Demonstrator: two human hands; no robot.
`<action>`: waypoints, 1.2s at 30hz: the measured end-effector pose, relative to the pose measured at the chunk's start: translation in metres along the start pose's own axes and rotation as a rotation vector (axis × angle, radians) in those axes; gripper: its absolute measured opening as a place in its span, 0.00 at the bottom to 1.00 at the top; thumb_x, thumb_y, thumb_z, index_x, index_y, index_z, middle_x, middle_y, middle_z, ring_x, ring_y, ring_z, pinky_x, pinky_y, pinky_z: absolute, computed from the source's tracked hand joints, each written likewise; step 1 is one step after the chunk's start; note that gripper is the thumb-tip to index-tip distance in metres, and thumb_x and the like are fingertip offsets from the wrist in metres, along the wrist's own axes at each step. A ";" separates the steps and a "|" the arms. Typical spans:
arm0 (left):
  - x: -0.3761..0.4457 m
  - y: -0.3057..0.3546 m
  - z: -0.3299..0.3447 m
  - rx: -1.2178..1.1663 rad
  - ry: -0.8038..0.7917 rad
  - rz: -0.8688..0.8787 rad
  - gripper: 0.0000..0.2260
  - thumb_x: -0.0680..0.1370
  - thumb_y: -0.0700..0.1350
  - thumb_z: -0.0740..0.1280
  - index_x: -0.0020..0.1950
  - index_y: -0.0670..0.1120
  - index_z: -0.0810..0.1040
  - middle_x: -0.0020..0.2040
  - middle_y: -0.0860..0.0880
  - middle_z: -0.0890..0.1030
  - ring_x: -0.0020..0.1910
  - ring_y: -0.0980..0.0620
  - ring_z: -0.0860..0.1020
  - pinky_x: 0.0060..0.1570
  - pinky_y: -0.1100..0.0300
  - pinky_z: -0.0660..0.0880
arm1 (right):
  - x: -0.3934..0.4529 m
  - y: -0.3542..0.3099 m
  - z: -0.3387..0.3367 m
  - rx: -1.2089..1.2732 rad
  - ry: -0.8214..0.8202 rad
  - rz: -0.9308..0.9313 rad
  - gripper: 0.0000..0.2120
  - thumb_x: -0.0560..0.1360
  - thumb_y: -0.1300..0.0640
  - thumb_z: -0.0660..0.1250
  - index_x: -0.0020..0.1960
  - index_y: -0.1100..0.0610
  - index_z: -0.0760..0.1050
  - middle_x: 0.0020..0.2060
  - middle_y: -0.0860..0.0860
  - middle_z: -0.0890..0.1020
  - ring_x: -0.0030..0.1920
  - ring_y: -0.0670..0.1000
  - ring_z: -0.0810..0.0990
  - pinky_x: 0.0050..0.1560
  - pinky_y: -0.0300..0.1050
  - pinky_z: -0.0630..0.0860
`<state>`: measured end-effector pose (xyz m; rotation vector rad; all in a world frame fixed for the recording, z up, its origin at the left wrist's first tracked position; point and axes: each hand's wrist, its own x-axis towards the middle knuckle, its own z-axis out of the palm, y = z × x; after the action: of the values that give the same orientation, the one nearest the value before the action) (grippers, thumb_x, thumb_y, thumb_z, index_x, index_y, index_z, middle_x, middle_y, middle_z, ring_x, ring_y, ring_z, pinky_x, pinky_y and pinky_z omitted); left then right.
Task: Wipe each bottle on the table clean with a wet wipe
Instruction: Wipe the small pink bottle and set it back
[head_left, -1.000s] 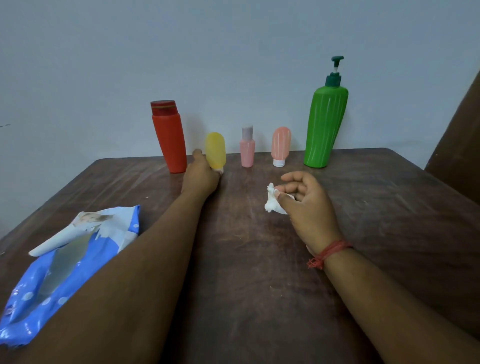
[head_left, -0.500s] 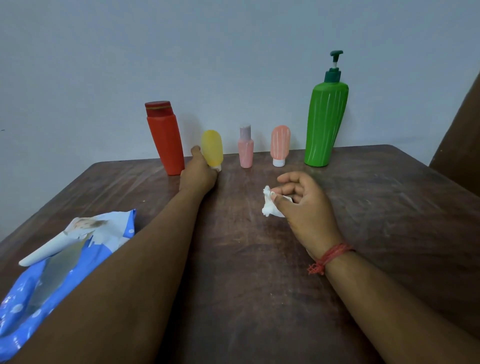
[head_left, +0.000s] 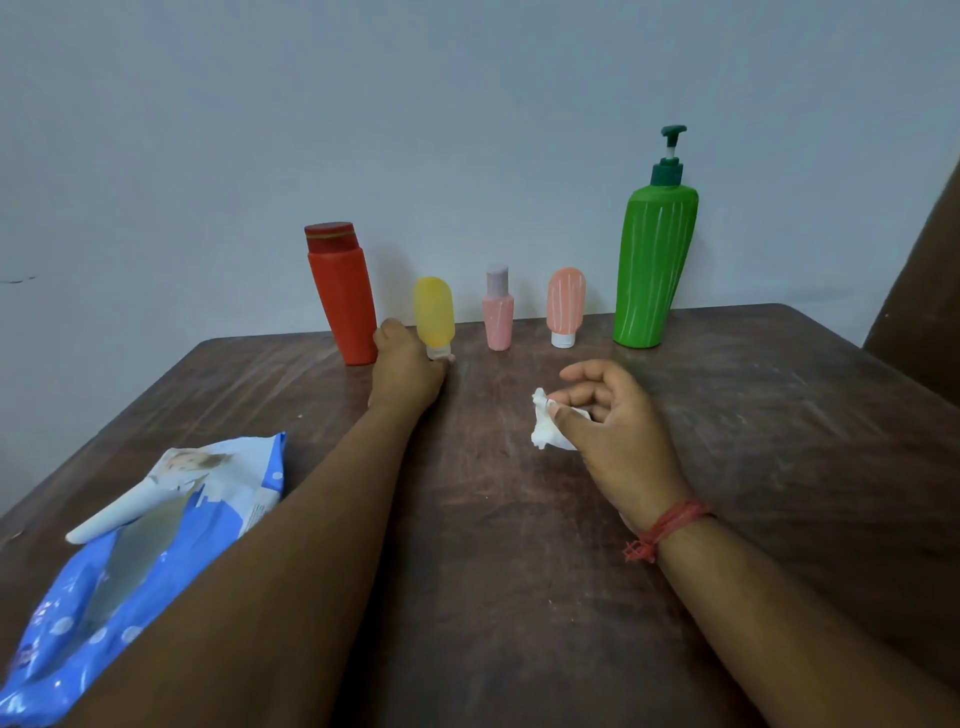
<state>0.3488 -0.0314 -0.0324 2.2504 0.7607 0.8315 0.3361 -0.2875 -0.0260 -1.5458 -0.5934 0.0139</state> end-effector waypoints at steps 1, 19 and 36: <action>-0.004 0.002 -0.002 -0.014 0.013 -0.019 0.25 0.75 0.47 0.75 0.61 0.38 0.65 0.57 0.41 0.72 0.49 0.41 0.77 0.44 0.49 0.75 | 0.000 0.000 0.000 -0.004 -0.002 -0.002 0.13 0.76 0.64 0.72 0.54 0.49 0.75 0.42 0.50 0.85 0.46 0.50 0.85 0.46 0.44 0.80; 0.042 0.097 -0.004 0.267 -0.165 0.424 0.21 0.80 0.42 0.67 0.73 0.49 0.73 0.71 0.45 0.74 0.70 0.44 0.71 0.67 0.53 0.68 | 0.001 0.002 0.003 -0.014 -0.030 -0.010 0.14 0.76 0.66 0.71 0.53 0.49 0.74 0.40 0.49 0.83 0.44 0.46 0.83 0.48 0.42 0.78; -0.008 0.100 0.008 -0.167 -0.053 0.361 0.13 0.80 0.44 0.64 0.63 0.46 0.80 0.56 0.48 0.81 0.50 0.51 0.81 0.53 0.54 0.77 | 0.001 0.003 0.002 -0.004 -0.022 -0.035 0.14 0.76 0.66 0.71 0.53 0.50 0.75 0.40 0.49 0.84 0.43 0.46 0.84 0.45 0.41 0.79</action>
<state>0.3788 -0.1044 0.0305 2.2788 0.2502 0.9570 0.3377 -0.2851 -0.0288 -1.5409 -0.6387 0.0033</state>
